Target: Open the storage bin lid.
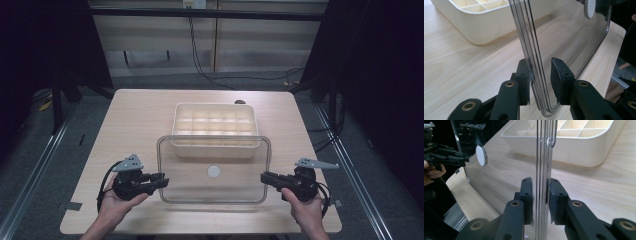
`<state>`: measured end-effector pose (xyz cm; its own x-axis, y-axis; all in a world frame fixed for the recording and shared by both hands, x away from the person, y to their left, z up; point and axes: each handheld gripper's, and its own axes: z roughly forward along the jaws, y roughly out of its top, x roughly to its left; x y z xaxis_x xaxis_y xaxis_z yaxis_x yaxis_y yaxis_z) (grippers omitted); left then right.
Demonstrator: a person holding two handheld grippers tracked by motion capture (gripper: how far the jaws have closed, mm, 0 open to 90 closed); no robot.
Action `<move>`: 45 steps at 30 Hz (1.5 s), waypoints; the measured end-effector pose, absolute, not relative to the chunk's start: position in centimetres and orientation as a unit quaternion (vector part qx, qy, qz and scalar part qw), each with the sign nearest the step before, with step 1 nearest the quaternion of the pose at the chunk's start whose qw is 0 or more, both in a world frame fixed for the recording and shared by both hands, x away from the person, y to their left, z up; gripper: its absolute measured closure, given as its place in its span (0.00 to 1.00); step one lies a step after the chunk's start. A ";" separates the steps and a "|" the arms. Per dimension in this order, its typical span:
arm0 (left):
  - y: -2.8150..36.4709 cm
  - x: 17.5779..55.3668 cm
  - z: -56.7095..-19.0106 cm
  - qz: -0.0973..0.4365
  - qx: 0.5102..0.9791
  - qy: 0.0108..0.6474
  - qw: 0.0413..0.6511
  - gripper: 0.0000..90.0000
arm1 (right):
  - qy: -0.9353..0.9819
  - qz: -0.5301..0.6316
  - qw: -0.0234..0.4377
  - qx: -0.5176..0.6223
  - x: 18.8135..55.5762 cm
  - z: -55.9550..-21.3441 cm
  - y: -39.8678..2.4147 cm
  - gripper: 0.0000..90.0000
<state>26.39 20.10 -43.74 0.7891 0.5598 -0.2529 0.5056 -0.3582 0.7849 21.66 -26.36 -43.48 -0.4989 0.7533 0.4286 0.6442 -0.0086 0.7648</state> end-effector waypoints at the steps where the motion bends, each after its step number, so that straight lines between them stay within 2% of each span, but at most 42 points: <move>1: 20.0 26.3 -43.9 0.028 0.824 0.323 0.465 0.77 | 0.701 0.506 0.052 0.499 21.5 -43.6 -26.4 0.84; 25: 19.7 24.9 -46.1 0.018 0.831 0.334 0.444 0.75 | 0.707 0.491 0.035 0.507 20.1 -45.5 -26.3 0.84; 45: 19.3 25.2 -46.9 0.008 0.841 0.330 0.429 0.66 | 0.721 0.459 0.032 0.518 20.8 -47.0 -25.8 0.80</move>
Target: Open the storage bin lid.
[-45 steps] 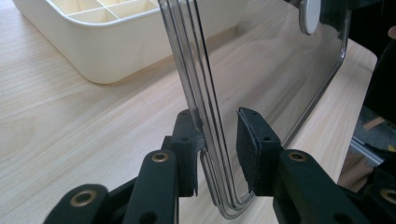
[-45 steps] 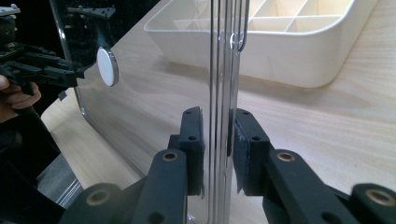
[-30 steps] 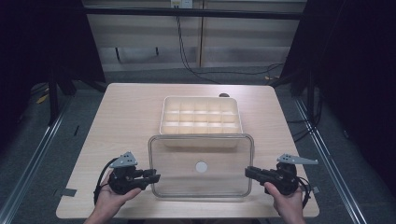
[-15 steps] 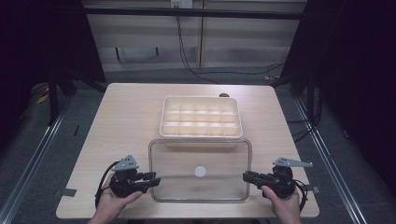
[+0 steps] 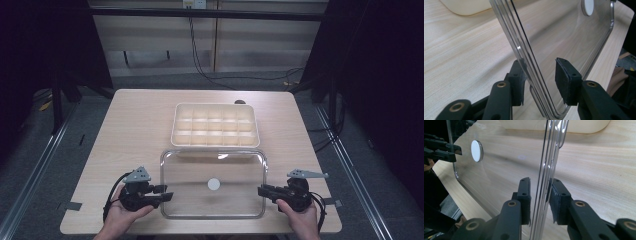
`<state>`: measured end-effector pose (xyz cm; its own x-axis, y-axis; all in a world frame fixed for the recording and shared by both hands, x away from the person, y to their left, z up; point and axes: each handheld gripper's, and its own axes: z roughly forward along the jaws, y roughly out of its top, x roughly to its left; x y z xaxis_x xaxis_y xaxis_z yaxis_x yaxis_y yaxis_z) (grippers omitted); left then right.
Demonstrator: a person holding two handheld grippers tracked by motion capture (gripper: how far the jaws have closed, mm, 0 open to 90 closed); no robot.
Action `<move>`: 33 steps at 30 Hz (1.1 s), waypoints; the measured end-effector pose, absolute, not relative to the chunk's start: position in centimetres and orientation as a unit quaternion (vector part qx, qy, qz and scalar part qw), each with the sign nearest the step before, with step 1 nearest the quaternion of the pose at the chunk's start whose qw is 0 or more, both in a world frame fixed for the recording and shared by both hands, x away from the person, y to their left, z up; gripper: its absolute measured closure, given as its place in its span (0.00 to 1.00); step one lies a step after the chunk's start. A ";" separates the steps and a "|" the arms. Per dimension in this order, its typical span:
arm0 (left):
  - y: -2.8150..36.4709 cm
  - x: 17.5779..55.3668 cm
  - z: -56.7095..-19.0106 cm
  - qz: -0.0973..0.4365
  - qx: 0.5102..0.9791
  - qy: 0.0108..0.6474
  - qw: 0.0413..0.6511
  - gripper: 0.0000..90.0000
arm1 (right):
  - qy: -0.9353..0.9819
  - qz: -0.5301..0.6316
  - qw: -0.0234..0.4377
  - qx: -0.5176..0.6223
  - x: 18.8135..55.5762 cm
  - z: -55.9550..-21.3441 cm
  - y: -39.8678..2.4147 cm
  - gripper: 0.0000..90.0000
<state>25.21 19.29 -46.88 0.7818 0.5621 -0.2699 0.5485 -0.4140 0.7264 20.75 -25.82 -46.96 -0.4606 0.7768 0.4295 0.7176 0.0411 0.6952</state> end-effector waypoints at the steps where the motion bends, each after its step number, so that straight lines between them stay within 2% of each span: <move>1: 19.2 25.3 -46.9 0.008 0.843 0.330 0.425 0.66 | 0.722 0.458 0.032 0.517 20.8 -47.0 -25.8 0.79; 14: 18.8 26.3 -47.5 -0.010 0.844 0.340 0.414 0.61 | 0.723 0.450 0.020 0.524 21.7 -47.8 -25.8 0.76; 25: 18.5 26.4 -47.9 -0.006 0.850 0.336 0.407 0.58 | 0.730 0.430 0.037 0.530 21.7 -47.9 -25.3 0.70; 33: 18.4 27.0 -48.3 -0.007 0.852 0.342 0.395 0.55 | 0.731 0.416 0.030 0.540 22.4 -48.6 -25.1 0.65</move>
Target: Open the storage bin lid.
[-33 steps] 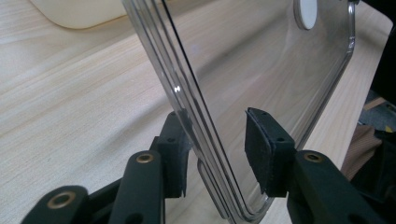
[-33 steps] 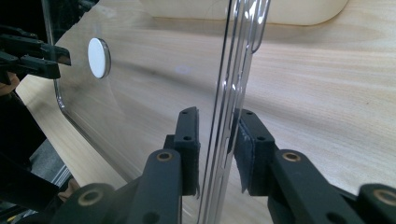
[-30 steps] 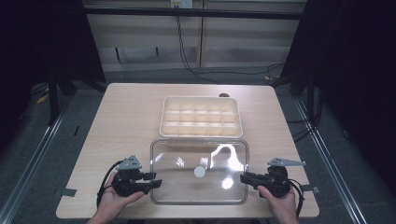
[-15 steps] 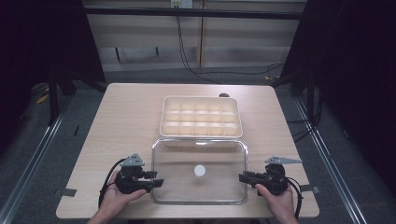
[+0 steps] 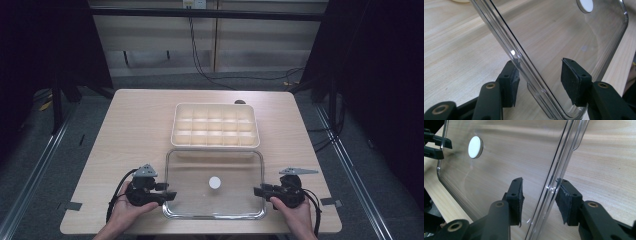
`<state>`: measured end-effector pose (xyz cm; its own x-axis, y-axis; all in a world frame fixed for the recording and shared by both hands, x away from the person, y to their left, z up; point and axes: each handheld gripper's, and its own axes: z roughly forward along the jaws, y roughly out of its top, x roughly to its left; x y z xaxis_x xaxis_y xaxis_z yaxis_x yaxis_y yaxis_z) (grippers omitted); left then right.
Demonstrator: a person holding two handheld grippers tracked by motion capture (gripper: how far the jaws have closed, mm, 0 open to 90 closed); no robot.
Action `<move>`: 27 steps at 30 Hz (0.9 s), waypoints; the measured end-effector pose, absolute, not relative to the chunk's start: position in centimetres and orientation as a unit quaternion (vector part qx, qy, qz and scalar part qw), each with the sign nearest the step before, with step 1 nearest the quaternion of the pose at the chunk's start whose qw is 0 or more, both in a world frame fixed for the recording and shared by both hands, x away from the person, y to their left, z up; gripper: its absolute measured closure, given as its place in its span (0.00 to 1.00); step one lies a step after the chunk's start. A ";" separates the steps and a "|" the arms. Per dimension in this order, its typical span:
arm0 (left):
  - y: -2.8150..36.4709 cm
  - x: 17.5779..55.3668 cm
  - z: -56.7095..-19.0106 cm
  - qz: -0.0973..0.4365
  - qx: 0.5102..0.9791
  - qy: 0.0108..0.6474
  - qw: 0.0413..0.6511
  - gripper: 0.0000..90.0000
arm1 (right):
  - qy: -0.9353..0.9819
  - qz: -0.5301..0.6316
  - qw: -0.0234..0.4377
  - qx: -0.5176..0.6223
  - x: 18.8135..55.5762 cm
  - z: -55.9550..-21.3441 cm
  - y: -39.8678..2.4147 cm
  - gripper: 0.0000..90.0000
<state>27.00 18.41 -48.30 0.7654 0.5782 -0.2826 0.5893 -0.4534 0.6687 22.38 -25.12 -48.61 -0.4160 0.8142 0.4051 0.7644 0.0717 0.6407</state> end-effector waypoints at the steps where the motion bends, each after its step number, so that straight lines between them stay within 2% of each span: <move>1: 18.4 27.0 -48.3 -0.008 0.851 0.344 0.396 0.55 | 0.732 0.416 0.029 0.539 22.4 -48.7 -25.1 0.64; 18: 18.3 27.3 -48.8 -0.012 0.858 0.348 0.377 0.54 | 0.740 0.386 0.029 0.550 22.7 -49.4 -24.4 0.52; 27: 18.3 27.2 -48.8 -0.003 0.861 0.348 0.370 0.54 | 0.744 0.381 0.039 0.548 22.7 -49.5 -24.2 0.50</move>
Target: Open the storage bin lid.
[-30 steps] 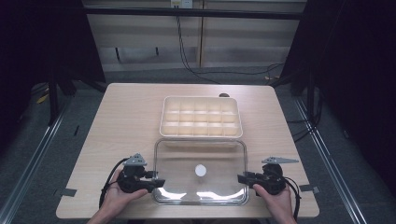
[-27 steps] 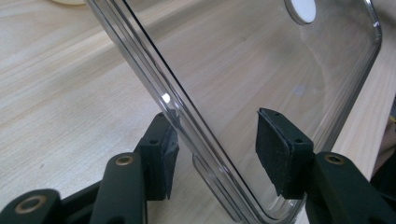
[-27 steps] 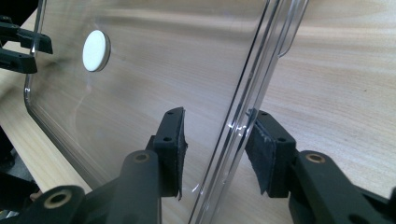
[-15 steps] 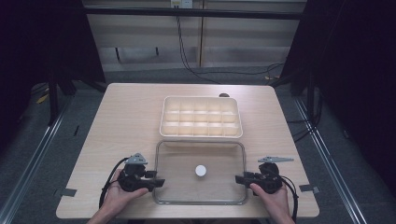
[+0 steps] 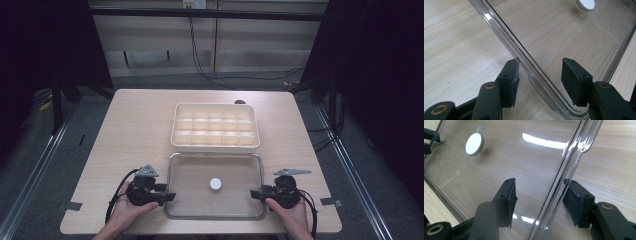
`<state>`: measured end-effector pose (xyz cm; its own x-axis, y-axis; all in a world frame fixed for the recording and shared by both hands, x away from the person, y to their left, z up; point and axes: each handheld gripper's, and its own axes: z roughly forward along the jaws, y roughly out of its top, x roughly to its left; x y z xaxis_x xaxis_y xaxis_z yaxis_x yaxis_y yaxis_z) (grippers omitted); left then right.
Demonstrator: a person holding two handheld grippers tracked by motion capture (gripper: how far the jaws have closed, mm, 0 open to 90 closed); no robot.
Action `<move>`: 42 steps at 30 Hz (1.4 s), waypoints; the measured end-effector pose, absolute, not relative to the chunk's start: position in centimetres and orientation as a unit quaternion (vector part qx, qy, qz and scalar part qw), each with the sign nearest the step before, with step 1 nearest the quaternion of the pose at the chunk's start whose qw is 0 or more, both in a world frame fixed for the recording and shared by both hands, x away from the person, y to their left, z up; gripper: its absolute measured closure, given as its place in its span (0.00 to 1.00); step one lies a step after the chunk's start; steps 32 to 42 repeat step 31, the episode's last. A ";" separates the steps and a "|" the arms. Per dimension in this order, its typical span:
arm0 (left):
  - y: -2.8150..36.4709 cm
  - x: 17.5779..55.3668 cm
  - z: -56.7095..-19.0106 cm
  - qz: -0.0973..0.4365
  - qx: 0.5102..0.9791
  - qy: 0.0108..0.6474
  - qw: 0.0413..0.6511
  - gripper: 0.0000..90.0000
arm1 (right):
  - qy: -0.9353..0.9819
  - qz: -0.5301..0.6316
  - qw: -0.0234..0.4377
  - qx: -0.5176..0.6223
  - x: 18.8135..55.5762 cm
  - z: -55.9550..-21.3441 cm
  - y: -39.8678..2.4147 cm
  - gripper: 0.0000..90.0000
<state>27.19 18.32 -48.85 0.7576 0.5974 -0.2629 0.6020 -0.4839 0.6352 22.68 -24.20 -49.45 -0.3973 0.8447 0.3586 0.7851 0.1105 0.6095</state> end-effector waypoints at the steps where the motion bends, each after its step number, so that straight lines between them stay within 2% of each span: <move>1: 18.3 27.2 -48.9 -0.006 0.861 0.348 0.371 0.54 | 0.744 0.382 0.042 0.547 22.7 -49.5 -24.2 0.49; 14: 18.2 27.2 -49.0 -0.017 0.864 0.348 0.362 0.52 | 0.742 0.376 0.053 0.552 22.9 -49.4 -24.5 0.45; 19: 18.2 27.1 -48.8 0.020 0.871 0.344 0.351 0.46 | 0.733 0.383 0.073 0.557 22.7 -49.0 -24.9 0.43; 22: 18.5 27.1 -48.6 0.021 0.863 0.349 0.364 0.45 | 0.727 0.400 0.071 0.554 22.7 -48.9 -25.4 0.42; 24: 18.8 27.2 -48.3 0.022 0.857 0.351 0.376 0.41 | 0.720 0.424 0.075 0.544 22.5 -48.5 -25.7 0.40; 27: 20.0 26.9 -47.0 0.052 0.833 0.353 0.424 0.34 | 0.706 0.474 0.126 0.511 21.6 -46.9 -26.6 0.35; 29: 20.9 26.8 -46.6 0.067 0.822 0.354 0.441 0.33 | 0.695 0.492 0.137 0.507 21.2 -46.4 -27.3 0.33; 31: 21.4 26.9 -46.5 0.073 0.817 0.360 0.445 0.33 | 0.693 0.488 0.140 0.512 21.0 -46.4 -28.1 0.30; 42: 21.4 26.9 -46.5 0.073 0.817 0.360 0.445 0.33 | 0.693 0.488 0.140 0.512 21.0 -46.4 -28.1 0.30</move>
